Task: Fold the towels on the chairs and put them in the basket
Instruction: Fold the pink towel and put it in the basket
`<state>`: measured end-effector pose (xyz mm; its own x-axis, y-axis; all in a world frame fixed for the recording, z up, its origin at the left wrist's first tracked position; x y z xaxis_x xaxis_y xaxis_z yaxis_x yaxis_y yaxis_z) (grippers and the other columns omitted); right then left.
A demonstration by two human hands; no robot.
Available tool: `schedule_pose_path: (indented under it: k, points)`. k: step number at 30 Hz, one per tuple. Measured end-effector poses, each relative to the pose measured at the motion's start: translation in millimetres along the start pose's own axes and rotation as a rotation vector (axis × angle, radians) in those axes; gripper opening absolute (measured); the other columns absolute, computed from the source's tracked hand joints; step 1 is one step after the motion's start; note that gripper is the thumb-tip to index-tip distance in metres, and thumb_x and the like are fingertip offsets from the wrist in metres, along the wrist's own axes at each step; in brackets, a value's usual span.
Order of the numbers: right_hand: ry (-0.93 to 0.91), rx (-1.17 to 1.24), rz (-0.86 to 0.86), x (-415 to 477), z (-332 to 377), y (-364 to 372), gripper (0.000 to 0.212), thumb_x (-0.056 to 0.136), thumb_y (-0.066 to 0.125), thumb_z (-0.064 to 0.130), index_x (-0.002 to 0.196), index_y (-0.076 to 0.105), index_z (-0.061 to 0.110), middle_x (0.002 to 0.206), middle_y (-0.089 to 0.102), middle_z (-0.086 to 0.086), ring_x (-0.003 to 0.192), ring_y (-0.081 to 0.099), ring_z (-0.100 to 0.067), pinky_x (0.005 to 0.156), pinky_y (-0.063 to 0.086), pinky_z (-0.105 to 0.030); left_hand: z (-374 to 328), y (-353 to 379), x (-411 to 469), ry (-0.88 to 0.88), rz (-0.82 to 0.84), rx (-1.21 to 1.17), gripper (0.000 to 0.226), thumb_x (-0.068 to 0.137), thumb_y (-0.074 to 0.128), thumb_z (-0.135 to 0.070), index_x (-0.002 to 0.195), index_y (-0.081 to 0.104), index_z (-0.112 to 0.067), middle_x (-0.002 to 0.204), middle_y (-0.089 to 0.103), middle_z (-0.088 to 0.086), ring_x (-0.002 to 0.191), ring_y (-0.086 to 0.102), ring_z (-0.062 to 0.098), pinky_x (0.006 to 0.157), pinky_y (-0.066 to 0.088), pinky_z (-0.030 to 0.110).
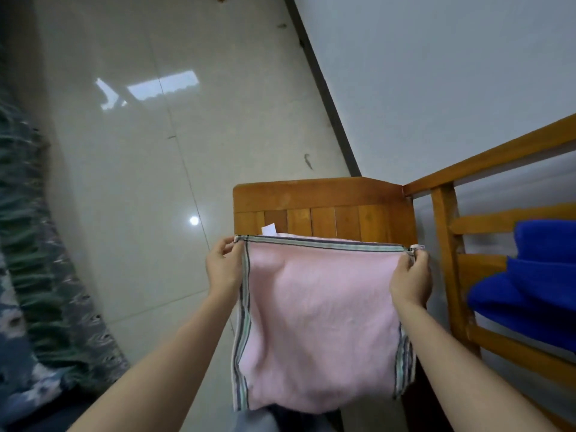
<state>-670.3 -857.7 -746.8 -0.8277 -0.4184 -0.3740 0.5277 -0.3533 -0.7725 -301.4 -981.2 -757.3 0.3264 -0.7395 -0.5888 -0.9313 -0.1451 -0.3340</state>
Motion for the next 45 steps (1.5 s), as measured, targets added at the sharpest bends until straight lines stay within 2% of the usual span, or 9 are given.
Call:
schedule_pose_path:
  k: [5, 13, 17, 19, 21, 32, 37, 41, 45]
  points:
    - [0.028, -0.107, 0.047, 14, -13, 10, 0.026, 0.098, 0.040, 0.016, 0.119, 0.050, 0.003, 0.123, 0.050, -0.022, 0.108, 0.050, -0.034, 0.077, 0.034, -0.027, 16, 9, 20, -0.019, 0.024, 0.207, 0.005, 0.086, 0.059, -0.012, 0.086, 0.064, -0.014, 0.083, 0.066, 0.007, 0.077, 0.058, 0.020, 0.072, 0.046, 0.029]
    - [0.060, -0.114, 0.088, 20, -17, 16, 0.023, 0.097, 0.044, 0.017, 0.113, 0.054, 0.004, 0.123, 0.045, -0.021, 0.096, 0.050, -0.027, 0.076, 0.036, -0.026, 10, 24, 32, 0.030, 0.012, 0.491, 0.017, 0.081, 0.059, -0.006, 0.096, 0.066, -0.010, 0.086, 0.064, 0.005, 0.080, 0.055, 0.019, 0.069, 0.037, 0.026]
    - [0.053, -0.061, 0.097, 22, -17, 16, 0.025, 0.096, 0.046, 0.017, 0.115, 0.055, 0.004, 0.120, 0.048, -0.020, 0.084, 0.046, -0.017, 0.073, 0.040, -0.026, 15, 30, 29, -0.042, 0.026, 0.467, 0.032, 0.076, 0.061, -0.002, 0.107, 0.063, -0.010, 0.091, 0.062, 0.005, 0.087, 0.057, 0.025, 0.075, 0.042, 0.029]
    - [0.049, -0.019, 0.109, 24, -16, 16, 0.024, 0.096, 0.047, 0.016, 0.114, 0.057, 0.004, 0.116, 0.054, -0.020, 0.086, 0.050, -0.018, 0.074, 0.042, -0.027, 16, 35, 28, -0.060, 0.065, 0.467, 0.014, 0.072, 0.057, 0.001, 0.073, 0.060, -0.012, 0.066, 0.053, 0.003, 0.068, 0.047, 0.025, 0.060, 0.036, 0.029]
    - [0.047, 0.030, 0.102, 25, -14, 14, 0.023, 0.095, 0.049, 0.013, 0.113, 0.058, 0.004, 0.112, 0.059, -0.018, 0.088, 0.051, -0.017, 0.074, 0.041, -0.026, 14, 36, 27, -0.049, 0.091, 0.473, 0.027, 0.070, 0.053, 0.002, 0.053, 0.042, -0.015, 0.052, 0.035, 0.000, 0.058, 0.032, 0.020, 0.053, 0.024, 0.027]
    - [0.126, 0.308, 0.087, 2, 1, -15, 0.040, 0.083, 0.055, -0.007, 0.121, 0.055, 0.007, 0.116, 0.063, -0.010, 0.103, 0.061, -0.022, 0.088, 0.052, -0.036, -14, -6, 5, 0.050, 0.270, 0.285, 0.023, 0.085, 0.060, -0.005, 0.070, 0.055, -0.021, 0.061, 0.051, 0.000, 0.053, 0.042, 0.011, 0.041, 0.035, 0.012]
    - [0.155, 0.420, 0.093, -34, 17, -39, 0.047, 0.083, 0.054, -0.005, 0.128, 0.053, 0.010, 0.112, 0.059, -0.002, 0.100, 0.057, -0.016, 0.079, 0.050, -0.027, -33, -45, -24, 0.077, 0.323, 0.199, 0.031, 0.082, 0.058, 0.005, 0.074, 0.060, -0.025, 0.071, 0.057, 0.005, 0.063, 0.047, 0.016, 0.058, 0.037, 0.027]
    - [0.152, 0.491, 0.120, -66, 31, -66, 0.024, 0.082, 0.050, -0.004, 0.096, 0.065, 0.007, 0.086, 0.061, -0.010, 0.079, 0.058, -0.025, 0.069, 0.048, -0.037, -54, -76, -55, 0.149, 0.370, 0.218, 0.039, 0.078, 0.060, 0.012, 0.082, 0.065, -0.027, 0.074, 0.062, -0.003, 0.062, 0.054, 0.002, 0.057, 0.044, 0.007]
    - [0.063, 0.551, 0.120, -105, 59, -101, 0.032, 0.075, 0.043, -0.011, 0.057, 0.043, 0.014, 0.059, 0.039, 0.000, 0.056, 0.038, -0.014, 0.053, 0.033, -0.027, -76, -119, -91, 0.248, 0.395, 0.332, 0.028, 0.076, 0.063, 0.015, 0.089, 0.069, -0.009, 0.074, 0.063, -0.007, 0.056, 0.055, -0.012, 0.059, 0.043, 0.002]
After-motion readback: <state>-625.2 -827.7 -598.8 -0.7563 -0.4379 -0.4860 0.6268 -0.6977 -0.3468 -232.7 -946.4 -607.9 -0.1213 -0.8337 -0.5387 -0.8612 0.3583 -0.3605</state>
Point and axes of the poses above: each hand's wrist, its own x-axis towards the middle knuckle, its own y-axis out of the palm, z = x × y, the point moved 10 cm from there along x, towards the middle knuckle
